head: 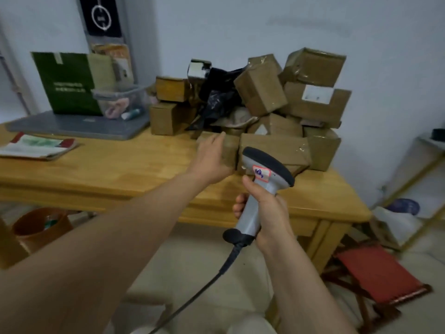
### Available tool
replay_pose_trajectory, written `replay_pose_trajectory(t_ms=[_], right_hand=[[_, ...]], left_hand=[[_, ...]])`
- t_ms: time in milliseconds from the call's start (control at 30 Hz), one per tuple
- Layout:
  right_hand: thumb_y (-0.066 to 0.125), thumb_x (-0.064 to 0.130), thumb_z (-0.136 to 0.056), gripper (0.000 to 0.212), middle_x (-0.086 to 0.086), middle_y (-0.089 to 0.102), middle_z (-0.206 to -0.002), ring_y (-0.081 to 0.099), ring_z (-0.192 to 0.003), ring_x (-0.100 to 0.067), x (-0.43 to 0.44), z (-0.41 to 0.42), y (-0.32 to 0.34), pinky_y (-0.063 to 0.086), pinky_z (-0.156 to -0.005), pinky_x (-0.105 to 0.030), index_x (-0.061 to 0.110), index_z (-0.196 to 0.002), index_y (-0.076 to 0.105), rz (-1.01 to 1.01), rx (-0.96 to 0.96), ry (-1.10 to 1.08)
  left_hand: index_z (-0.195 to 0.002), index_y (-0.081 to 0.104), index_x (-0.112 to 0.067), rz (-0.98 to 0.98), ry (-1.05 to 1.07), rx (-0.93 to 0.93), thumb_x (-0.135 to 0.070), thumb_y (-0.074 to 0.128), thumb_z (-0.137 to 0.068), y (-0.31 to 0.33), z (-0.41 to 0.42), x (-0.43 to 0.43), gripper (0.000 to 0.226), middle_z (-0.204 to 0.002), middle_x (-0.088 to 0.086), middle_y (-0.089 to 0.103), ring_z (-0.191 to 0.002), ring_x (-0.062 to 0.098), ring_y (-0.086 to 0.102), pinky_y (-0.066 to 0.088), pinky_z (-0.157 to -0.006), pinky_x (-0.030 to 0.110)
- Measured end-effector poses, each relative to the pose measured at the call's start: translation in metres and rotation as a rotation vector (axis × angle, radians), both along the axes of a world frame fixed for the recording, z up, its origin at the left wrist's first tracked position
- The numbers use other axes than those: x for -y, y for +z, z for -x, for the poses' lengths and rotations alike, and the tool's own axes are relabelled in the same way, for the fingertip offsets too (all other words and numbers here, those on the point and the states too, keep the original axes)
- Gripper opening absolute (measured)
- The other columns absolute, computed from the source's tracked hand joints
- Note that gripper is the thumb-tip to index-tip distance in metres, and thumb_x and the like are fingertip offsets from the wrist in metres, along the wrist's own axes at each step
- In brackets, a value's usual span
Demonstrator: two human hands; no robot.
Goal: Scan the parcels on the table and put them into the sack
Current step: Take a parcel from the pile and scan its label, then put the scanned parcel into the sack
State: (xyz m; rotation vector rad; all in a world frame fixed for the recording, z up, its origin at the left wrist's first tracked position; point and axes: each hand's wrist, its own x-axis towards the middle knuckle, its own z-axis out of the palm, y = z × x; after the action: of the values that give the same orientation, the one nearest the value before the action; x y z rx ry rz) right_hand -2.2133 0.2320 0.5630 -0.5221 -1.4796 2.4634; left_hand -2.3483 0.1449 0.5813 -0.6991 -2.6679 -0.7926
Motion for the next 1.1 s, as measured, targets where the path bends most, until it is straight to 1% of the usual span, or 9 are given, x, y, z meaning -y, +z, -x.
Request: replay_pose_trajectory(t_ms=[100, 233, 300, 400, 500, 600, 767, 1000, 1100], right_hand=[[0.073, 0.018, -0.082, 0.016, -0.004, 0.059, -0.053, 0.057, -0.046, -0.015, -0.026, 0.0, -0.002, 0.048, -0.048, -0.027, 0.009, -0.08, 0.061, 0.021, 0.001, -0.074], [0.075, 0.018, -0.081, 0.017, -0.005, 0.06, -0.053, 0.057, -0.046, -0.016, -0.054, -0.005, -0.01, 0.047, -0.047, -0.027, 0.008, -0.081, 0.061, 0.058, 0.028, -0.14], [0.075, 0.017, -0.081, 0.016, -0.006, 0.059, -0.053, 0.056, -0.046, -0.017, -0.063, -0.009, -0.015, 0.047, -0.048, -0.027, 0.009, -0.079, 0.061, 0.067, 0.03, -0.155], [0.075, 0.017, -0.08, 0.015, -0.006, 0.058, -0.055, 0.055, -0.046, -0.017, -0.072, -0.014, -0.022, 0.046, -0.048, -0.027, 0.009, -0.078, 0.062, 0.089, 0.039, -0.171], [0.075, 0.017, -0.08, 0.016, -0.006, 0.059, -0.055, 0.056, -0.046, -0.016, -0.075, -0.016, -0.025, 0.047, -0.047, -0.027, 0.008, -0.082, 0.062, 0.098, 0.04, -0.176], [0.074, 0.015, -0.08, 0.015, -0.006, 0.059, -0.053, 0.055, -0.046, -0.016, -0.071, -0.017, -0.028, 0.046, -0.048, -0.027, 0.007, -0.082, 0.062, 0.102, 0.045, -0.17], [0.075, 0.009, -0.078, 0.014, -0.005, 0.058, -0.053, 0.054, -0.044, -0.014, -0.049, -0.021, -0.029, 0.045, -0.045, -0.025, 0.005, -0.08, 0.061, 0.115, 0.074, -0.085], [0.073, 0.006, -0.079, 0.011, -0.005, 0.057, -0.052, 0.053, -0.043, -0.015, -0.021, -0.021, -0.034, 0.045, -0.044, -0.024, 0.005, -0.076, 0.062, 0.121, 0.148, -0.037], [0.071, 0.005, -0.081, 0.013, -0.005, 0.057, -0.05, 0.052, -0.041, -0.014, -0.019, -0.02, -0.041, 0.044, -0.043, -0.023, 0.004, -0.075, 0.06, 0.138, 0.182, -0.05]], left_hand=[[-0.153, -0.001, -0.009, 0.197, -0.075, 0.019, -0.026, 0.076, -0.078, 0.015, 0.016, -0.04, 0.109, -0.161, 0.006, 0.003, -0.148, 0.023, -0.001, 0.008, -0.118, 0.032], [-0.152, -0.01, -0.009, 0.394, -0.078, 0.018, -0.023, 0.08, -0.075, 0.023, 0.033, -0.079, 0.12, -0.162, 0.004, -0.008, -0.148, 0.023, -0.01, 0.004, -0.12, 0.035], [-0.153, -0.008, -0.008, 0.483, -0.045, 0.017, -0.029, 0.083, -0.071, 0.025, 0.04, -0.09, 0.124, -0.162, 0.006, 0.0, -0.149, 0.025, -0.003, 0.011, -0.121, 0.039], [-0.15, 0.02, -0.009, 0.54, -0.037, 0.024, -0.035, 0.086, -0.065, 0.03, 0.047, -0.095, 0.111, -0.147, 0.013, 0.036, -0.135, 0.029, 0.036, 0.039, -0.108, 0.039], [-0.13, 0.047, -0.015, 0.492, -0.093, 0.118, -0.04, 0.084, -0.065, 0.043, 0.044, -0.09, 0.079, -0.122, 0.002, 0.054, -0.104, 0.019, 0.053, 0.05, -0.085, 0.033], [-0.127, 0.054, -0.012, 0.405, -0.094, 0.313, -0.04, 0.082, -0.066, 0.052, 0.038, -0.073, 0.073, -0.12, 0.001, 0.058, -0.1, 0.016, 0.053, 0.044, -0.078, 0.027], [-0.101, 0.064, -0.01, 0.289, -0.033, 0.501, -0.036, 0.082, -0.066, 0.057, 0.024, -0.023, 0.047, -0.096, 0.0, 0.066, -0.085, 0.012, 0.06, 0.044, -0.062, 0.023], [-0.114, 0.06, -0.01, 0.031, 0.046, 0.647, -0.033, 0.083, -0.068, 0.051, 0.006, 0.044, 0.056, -0.106, 0.002, 0.066, -0.098, 0.016, 0.06, 0.048, -0.076, 0.028], [-0.114, 0.059, -0.01, -0.024, 0.073, 0.647, -0.034, 0.081, -0.071, 0.048, -0.002, 0.057, 0.054, -0.106, 0.002, 0.064, -0.096, 0.014, 0.058, 0.048, -0.081, 0.028]])
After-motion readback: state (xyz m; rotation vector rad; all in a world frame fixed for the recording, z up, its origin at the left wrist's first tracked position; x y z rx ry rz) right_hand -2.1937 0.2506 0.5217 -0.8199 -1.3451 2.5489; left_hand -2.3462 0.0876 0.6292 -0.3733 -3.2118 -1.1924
